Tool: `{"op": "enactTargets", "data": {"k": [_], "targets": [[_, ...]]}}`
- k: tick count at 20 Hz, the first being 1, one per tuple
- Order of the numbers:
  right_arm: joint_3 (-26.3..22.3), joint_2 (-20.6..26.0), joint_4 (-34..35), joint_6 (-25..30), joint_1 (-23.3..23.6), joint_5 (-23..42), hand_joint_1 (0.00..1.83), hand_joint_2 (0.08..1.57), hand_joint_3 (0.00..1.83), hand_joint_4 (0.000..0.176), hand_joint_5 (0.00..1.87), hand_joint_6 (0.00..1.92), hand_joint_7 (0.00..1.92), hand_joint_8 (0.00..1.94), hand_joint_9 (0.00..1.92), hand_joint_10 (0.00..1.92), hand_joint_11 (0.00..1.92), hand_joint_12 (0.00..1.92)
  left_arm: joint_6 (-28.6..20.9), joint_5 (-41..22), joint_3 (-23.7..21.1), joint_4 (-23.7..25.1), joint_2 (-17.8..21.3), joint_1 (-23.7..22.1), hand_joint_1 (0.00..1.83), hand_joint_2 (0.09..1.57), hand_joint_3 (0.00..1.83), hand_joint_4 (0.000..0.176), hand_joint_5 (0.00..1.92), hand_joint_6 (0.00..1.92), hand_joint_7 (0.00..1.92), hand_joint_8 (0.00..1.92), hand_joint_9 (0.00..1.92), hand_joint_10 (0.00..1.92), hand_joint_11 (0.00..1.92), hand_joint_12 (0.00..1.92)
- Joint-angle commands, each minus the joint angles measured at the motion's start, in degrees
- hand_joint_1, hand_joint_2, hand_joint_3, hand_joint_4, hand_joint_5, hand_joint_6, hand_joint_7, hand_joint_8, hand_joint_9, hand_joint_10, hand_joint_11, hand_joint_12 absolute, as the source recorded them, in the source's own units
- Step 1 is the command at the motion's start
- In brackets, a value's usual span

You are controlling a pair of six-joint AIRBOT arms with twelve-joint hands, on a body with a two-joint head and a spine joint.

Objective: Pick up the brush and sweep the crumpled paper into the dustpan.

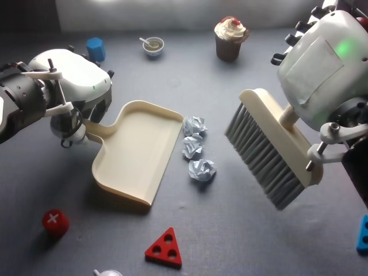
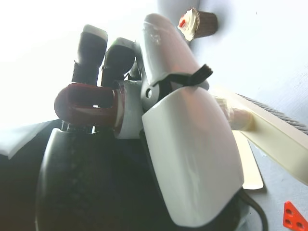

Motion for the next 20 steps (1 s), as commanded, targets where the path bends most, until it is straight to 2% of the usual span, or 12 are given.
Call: {"op": "enactTargets", "data": {"k": [1,4,8,11,15,18,20], "targets": [[0.19,0.27,-4.72,-0.74,0.90,-4.60,1.58,1.20,0.00,0.174,0.83,1.92,0.74,1.94,0.73,1.92,0.76,1.92,0.34,4.01,0.07,1.94,0.02,-0.45,1.26,1.06,0.00,0.000,1.02,1.03,1.22,0.45,1.16,0.00,0.86,0.64],[0.21,-0.31,-3.10,-4.61,0.37,-5.54,1.59,1.20,0.00,0.160,0.82,1.92,0.73,1.94,0.73,1.92,0.77,1.92,0.32,4.01,0.06,1.94,0.03,-0.48,1.25,1.07,0.00,0.000,1.02,1.04,1.21,0.48,1.15,0.00,0.84,0.62],[0.62,-0.96,-3.41,-11.44,-0.48,-7.26,1.58,1.21,0.00,0.170,0.84,1.92,0.75,1.94,0.74,1.92,0.77,1.92,0.33,4.01,0.05,1.94,0.02,-0.48,1.25,1.07,0.00,0.000,1.01,1.05,1.19,0.53,1.15,0.00,0.84,0.63],[1.90,-2.45,-5.13,-18.86,-0.67,-9.51,1.57,1.21,0.00,0.168,0.85,1.92,0.77,1.94,0.75,1.92,0.75,1.92,0.33,4.01,0.05,1.94,0.02,-0.44,1.25,1.07,0.00,0.000,1.00,1.05,1.19,0.52,1.15,0.00,0.83,0.62],[2.64,-2.96,-6.50,-23.15,-0.73,-11.68,1.57,1.22,0.00,0.176,0.83,1.92,0.75,1.94,0.72,1.92,0.74,1.92,0.33,4.02,0.07,1.95,0.04,-0.44,1.25,1.08,0.00,0.000,1.01,1.06,1.15,0.58,1.14,0.00,0.81,0.65],[3.19,-2.95,-8.90,-24.92,-1.67,-12.68,1.58,1.21,0.00,0.176,0.84,1.92,0.75,1.94,0.74,1.92,0.73,1.92,0.33,4.02,0.07,1.96,0.05,-0.45,1.25,1.07,0.00,0.000,1.04,1.02,1.16,0.54,1.14,0.00,0.82,0.64],[3.59,-2.95,-9.56,-25.32,-2.12,-13.15,1.59,1.20,0.00,0.169,0.82,1.92,0.72,1.94,0.72,1.92,0.74,1.92,0.34,4.02,0.06,1.96,0.05,-0.44,1.26,1.07,0.00,0.000,1.05,1.01,1.16,0.54,1.16,0.01,0.85,0.65]]}}
